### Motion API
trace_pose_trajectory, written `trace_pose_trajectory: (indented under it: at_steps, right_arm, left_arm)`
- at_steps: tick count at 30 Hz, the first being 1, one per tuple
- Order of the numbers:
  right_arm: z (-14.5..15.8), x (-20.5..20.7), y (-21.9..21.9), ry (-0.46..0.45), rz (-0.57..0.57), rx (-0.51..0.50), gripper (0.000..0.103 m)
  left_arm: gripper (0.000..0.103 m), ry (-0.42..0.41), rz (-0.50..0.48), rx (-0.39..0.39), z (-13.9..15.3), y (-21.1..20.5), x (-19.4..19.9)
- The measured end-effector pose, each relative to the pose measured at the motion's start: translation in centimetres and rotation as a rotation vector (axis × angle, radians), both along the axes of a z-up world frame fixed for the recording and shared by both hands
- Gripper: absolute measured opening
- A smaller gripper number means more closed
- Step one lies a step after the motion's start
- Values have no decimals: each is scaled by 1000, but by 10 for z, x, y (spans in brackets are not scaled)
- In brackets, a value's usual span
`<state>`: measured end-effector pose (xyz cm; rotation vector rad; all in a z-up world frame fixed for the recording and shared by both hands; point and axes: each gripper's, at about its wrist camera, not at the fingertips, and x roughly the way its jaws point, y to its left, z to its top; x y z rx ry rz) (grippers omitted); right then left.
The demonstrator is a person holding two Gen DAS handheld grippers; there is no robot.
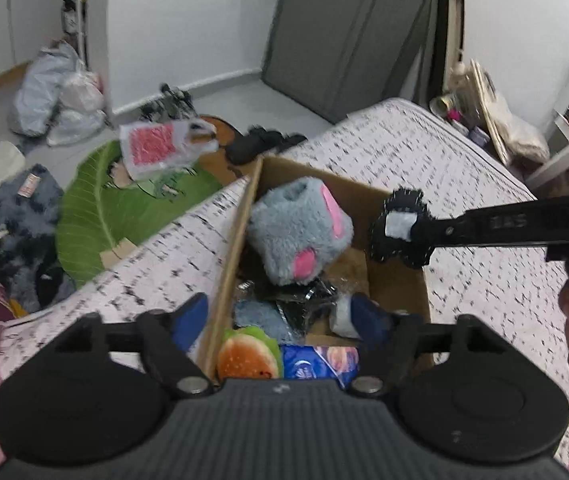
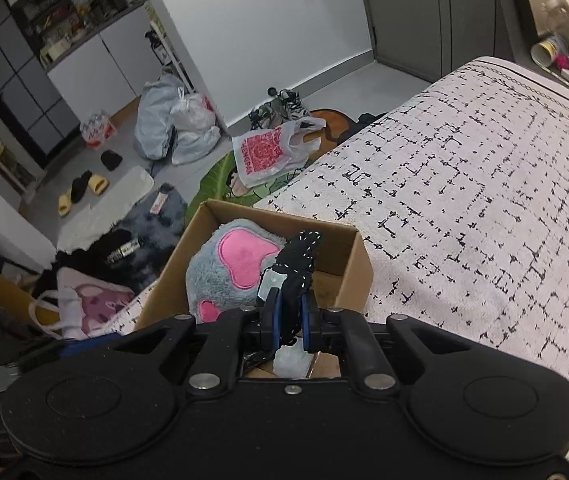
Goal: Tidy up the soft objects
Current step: 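Carry the burger plush with the left tool while the right tool carries the black plush into the box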
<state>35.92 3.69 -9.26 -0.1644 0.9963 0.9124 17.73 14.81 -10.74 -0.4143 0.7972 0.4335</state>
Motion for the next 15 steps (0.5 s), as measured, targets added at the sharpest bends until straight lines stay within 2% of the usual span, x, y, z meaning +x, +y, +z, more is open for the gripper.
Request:
trace_pose_trajectory:
  at_steps: [2,10,12,14,15]
  right_arm:
    - [-2,-1,6,-11,14,-17,10]
    - [-17,-5,23,-26,32,-89,11]
    - [-21,-6,26,-31,31,-108,18]
    - [-22,-6,26,-32,28,-116,20]
    - [-22,-6,26,-27,27,-112,28]
  left_arm:
    - [81,-13,16,11,4,-1,-7]
    - [87,-45,144,-41,5,10,-29]
    - [89,-62,178,-56,3,13,-34]
    - [90,-72,209,-60,0,14,-37]
    - [90,-74,219,-60,-1,15,-38]
